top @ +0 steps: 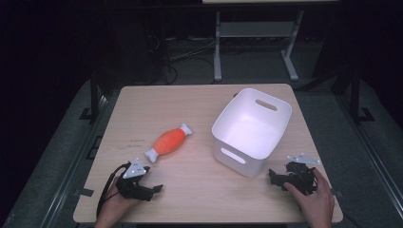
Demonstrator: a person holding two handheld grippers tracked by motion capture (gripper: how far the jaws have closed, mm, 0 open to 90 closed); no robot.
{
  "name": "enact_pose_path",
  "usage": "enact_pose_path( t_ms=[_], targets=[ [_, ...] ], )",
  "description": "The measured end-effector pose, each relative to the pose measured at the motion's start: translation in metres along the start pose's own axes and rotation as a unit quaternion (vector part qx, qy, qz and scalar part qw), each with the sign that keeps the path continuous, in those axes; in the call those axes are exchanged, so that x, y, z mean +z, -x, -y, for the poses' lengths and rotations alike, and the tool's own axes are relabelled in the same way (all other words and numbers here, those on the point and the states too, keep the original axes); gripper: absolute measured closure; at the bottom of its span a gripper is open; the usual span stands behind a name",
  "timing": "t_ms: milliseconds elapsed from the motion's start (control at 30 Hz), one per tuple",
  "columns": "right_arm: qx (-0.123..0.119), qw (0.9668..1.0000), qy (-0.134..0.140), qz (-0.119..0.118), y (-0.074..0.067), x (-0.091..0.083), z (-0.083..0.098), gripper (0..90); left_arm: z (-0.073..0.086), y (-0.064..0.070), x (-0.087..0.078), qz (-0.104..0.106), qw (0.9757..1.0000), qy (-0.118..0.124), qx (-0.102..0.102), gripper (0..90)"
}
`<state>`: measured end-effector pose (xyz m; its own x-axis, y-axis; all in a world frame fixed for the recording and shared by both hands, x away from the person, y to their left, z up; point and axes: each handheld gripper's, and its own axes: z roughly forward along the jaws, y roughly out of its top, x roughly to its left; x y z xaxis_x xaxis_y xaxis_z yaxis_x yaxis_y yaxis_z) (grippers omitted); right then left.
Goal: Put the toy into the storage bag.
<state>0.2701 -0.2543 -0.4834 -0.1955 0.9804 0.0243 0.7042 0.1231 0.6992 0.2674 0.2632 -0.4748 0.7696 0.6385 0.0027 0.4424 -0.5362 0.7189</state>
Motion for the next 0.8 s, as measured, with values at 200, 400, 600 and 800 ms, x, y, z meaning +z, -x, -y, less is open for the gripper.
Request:
enact_pose_path(
  t_ms=[200,400,600,800],
  targets=[
    [-0.002,1.0000,0.000,-0.002,0.0001,0.0001,0.0000,0.0,-0.0002,-0.0002,0.0003,-0.001,1.0000,0.002,-0.002,13.6],
    [-0.003,1.0000,0.000,-0.003,0.0002,0.0000,0.0000,0.0,-0.0014,-0.0009,0.0013,-0.002,1.0000,0.002,-0.006,13.6],
    [-0.004,1.0000,0.000,-0.003,0.0002,0.0000,0.0000,0.0,-0.0039,-0.0009,0.0005,0.007,1.0000,0.000,-0.006,13.8],
    [-0.004,1.0000,0.000,-0.003,0.0001,0.0000,0.0000,0.0,-0.0071,-0.0036,-0.0033,0.012,0.9999,0.000,-0.006,14.0]
  ],
)
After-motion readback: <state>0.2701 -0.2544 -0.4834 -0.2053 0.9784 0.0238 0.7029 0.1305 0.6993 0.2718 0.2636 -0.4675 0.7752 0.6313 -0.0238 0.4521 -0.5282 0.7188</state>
